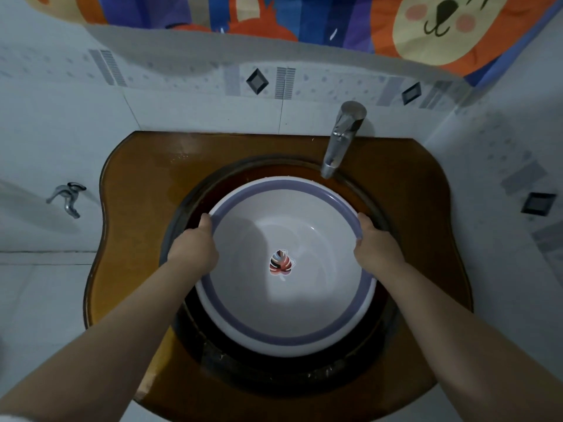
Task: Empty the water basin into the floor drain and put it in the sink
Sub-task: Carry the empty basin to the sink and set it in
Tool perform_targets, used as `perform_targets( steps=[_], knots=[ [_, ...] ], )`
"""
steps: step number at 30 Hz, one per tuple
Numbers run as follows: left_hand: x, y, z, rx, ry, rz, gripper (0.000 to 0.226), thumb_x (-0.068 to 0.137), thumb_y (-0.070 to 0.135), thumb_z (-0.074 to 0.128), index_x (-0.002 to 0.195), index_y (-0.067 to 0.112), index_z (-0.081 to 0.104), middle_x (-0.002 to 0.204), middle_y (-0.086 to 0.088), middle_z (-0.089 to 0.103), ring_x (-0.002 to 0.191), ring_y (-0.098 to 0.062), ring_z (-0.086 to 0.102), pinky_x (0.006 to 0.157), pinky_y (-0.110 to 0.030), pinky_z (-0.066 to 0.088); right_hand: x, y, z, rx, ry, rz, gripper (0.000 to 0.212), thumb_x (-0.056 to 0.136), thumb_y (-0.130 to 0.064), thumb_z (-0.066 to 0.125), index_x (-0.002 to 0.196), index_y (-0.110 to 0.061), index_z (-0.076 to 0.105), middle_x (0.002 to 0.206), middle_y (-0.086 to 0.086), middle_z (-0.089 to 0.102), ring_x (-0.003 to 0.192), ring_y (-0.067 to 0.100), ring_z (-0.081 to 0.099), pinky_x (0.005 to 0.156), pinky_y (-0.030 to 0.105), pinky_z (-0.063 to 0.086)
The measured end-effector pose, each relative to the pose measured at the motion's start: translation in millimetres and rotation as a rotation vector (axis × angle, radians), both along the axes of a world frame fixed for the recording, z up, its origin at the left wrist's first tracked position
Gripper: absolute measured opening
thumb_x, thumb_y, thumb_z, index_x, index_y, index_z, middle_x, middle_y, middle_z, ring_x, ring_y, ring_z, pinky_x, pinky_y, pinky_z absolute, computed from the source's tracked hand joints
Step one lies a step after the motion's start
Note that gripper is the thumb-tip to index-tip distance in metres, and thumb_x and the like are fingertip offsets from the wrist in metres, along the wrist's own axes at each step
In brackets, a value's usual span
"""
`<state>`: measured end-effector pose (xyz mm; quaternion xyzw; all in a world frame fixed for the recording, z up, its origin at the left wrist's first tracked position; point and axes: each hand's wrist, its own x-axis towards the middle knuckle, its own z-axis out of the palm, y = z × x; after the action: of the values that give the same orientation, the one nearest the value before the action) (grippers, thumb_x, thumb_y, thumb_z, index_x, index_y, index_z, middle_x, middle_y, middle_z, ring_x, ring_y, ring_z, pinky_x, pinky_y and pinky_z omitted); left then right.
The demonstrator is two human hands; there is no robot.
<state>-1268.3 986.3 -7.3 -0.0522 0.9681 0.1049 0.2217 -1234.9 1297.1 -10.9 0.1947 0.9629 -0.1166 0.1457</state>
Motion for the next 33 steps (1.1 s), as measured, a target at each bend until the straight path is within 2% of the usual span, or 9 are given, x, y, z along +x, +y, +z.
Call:
perform_targets(
  steps=[4,7,12,16,20,25,28,30,33],
  knots=[
    [-18.8,1.1,8.4,-0.036,0.021,-0.057,0.073,0.088,0.0,0.037,0.146,0.02,-0.004,0.062,-0.01,0.056,0.043,-0.021,0.047,0.033,-0.025,0.03,17.3,-6.2,-9.7,0.034,-0.064,-0.038,0.068,0.092,-0.017,0.042,0.144,-0.032,-0.001,0.08,-0.001,0.049,0.062,0.017,0.054,0.047,0.025,0.046],
    [-23.7,0.0,10.0,-0.036,0.035,-0.079,0.073,0.088,-0.001,0.037,0.146,0.019,-0.003,0.062,-0.01,0.055,0.043,-0.021,0.048,0.033,-0.025,0.03,19.9,-8.8,-11.9,0.014,-0.067,-0.069,0.068,0.092,-0.016,0.042,0.143,-0.032,-0.001,0.093,0.006,0.057,0.069,0.021,0.058,0.055,0.029,0.052],
    [-1.2,-1.4,0.9,0.041,-0.024,-0.003,0.062,0.088,0.003,0.041,0.141,0.016,0.01,0.065,-0.011,0.054,0.044,-0.022,0.048,0.032,-0.026,0.03,2.1,-1.2,-3.0,0.091,-0.016,0.003,0.067,0.095,-0.019,0.041,0.145,-0.031,0.0,0.102,0.008,0.059,0.061,0.015,0.048,0.05,0.026,0.04],
    [15.7,2.1,-7.5,0.054,-0.031,0.037,0.06,0.088,0.006,0.043,0.139,0.011,0.011,0.066,-0.009,0.05,0.046,-0.02,0.046,0.031,-0.027,0.03,-8.7,5.3,3.3,0.105,0.046,0.095,0.062,0.096,-0.019,0.041,0.147,-0.028,0.007,0.102,0.01,0.062,0.075,0.021,0.056,0.059,0.027,0.042],
    [7.2,-0.8,-0.6,0.055,0.04,0.018,0.064,0.088,0.005,0.043,0.141,0.016,0.009,0.068,-0.01,0.052,0.047,-0.022,0.049,0.032,-0.026,0.029,2.6,-0.6,-2.9,0.098,-0.02,0.039,0.066,0.096,-0.02,0.039,0.146,-0.028,-0.003,0.091,0.008,0.054,0.064,0.016,0.05,0.047,0.025,0.036],
    [-5.6,-2.1,8.8,0.024,0.061,-0.001,0.062,0.088,0.002,0.04,0.141,0.015,0.012,0.073,-0.012,0.053,0.05,-0.024,0.052,0.033,-0.027,0.03,8.6,-4.7,-14.4,0.067,-0.044,-0.004,0.068,0.095,-0.021,0.038,0.145,-0.029,-0.008,0.102,0.012,0.056,0.072,0.021,0.055,0.05,0.028,0.038],
    [1.7,-3.5,6.4,0.016,0.069,0.024,0.063,0.088,0.003,0.041,0.142,0.016,0.01,0.086,-0.017,0.057,0.052,-0.024,0.052,0.033,-0.027,0.03,0.7,-2.8,-14.1,0.045,-0.017,0.016,0.066,0.096,-0.022,0.038,0.145,-0.03,-0.005,0.097,0.009,0.052,0.071,0.019,0.051,0.057,0.031,0.04],
    [5.3,-3.7,4.3,0.008,0.074,0.032,0.064,0.088,0.003,0.042,0.141,0.018,0.009,0.092,-0.02,0.058,0.054,-0.025,0.053,0.033,-0.027,0.032,-2.0,-2.3,-16.1,0.056,-0.002,0.025,0.066,0.096,-0.022,0.038,0.145,-0.031,-0.005,0.1,0.009,0.052,0.07,0.018,0.049,0.057,0.031,0.04],
    [3.3,-2.0,4.4,0.0,0.052,0.033,0.06,0.087,0.001,0.043,0.137,0.015,0.014,0.084,-0.017,0.055,0.053,-0.025,0.053,0.033,-0.027,0.031,-2.2,-1.4,-18.7,0.072,0.0,0.025,0.066,0.095,-0.023,0.038,0.144,-0.032,-0.005,0.104,0.01,0.053,0.069,0.018,0.05,0.055,0.03,0.039]
  ],
)
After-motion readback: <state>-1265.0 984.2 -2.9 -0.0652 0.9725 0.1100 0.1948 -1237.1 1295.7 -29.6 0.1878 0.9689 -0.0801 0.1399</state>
